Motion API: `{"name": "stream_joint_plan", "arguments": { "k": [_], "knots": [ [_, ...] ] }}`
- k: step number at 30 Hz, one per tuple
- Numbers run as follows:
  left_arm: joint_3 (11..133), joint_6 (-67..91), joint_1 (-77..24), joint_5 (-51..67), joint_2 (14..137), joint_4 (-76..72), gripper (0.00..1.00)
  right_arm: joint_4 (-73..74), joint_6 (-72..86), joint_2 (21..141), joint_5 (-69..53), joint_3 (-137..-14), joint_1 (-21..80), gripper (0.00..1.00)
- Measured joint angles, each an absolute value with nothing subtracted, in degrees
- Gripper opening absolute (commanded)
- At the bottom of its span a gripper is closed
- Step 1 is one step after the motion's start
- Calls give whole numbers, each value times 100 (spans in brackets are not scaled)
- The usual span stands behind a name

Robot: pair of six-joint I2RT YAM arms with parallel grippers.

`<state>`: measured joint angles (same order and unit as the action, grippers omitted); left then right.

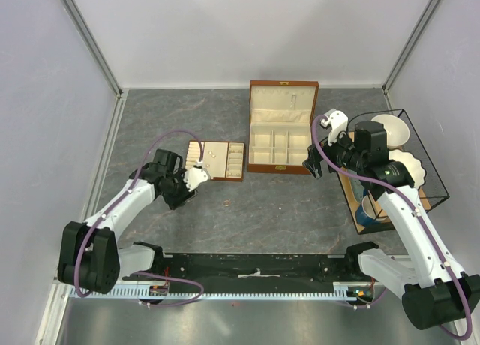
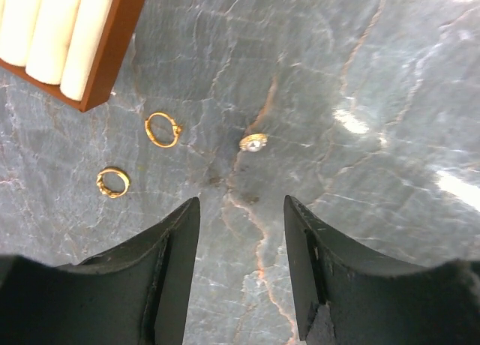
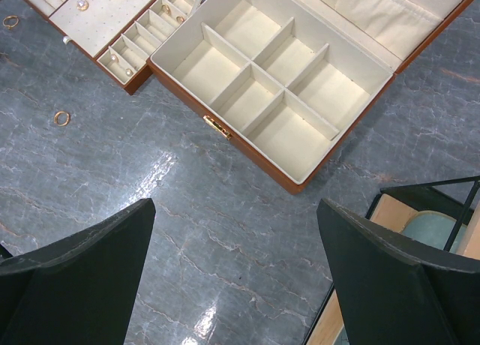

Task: Organize the mixed jewelry
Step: Pick up the jewelry from the center of the board.

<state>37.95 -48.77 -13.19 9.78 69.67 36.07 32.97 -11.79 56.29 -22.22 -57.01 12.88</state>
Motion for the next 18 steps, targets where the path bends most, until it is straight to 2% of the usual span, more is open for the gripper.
{"name": "stream_joint_plan", "arguments": {
  "k": [8, 18],
  "knots": [
    [4178, -4193, -1321, 1667, 7148, 4136, 56, 3297, -1179, 5629, -2224, -5701, 1288, 98],
    [4499, -3323, -1321, 1656, 7948, 4064, 54, 3297, -1179, 5629, -2222, -5701, 1288, 98]
  ]
}}
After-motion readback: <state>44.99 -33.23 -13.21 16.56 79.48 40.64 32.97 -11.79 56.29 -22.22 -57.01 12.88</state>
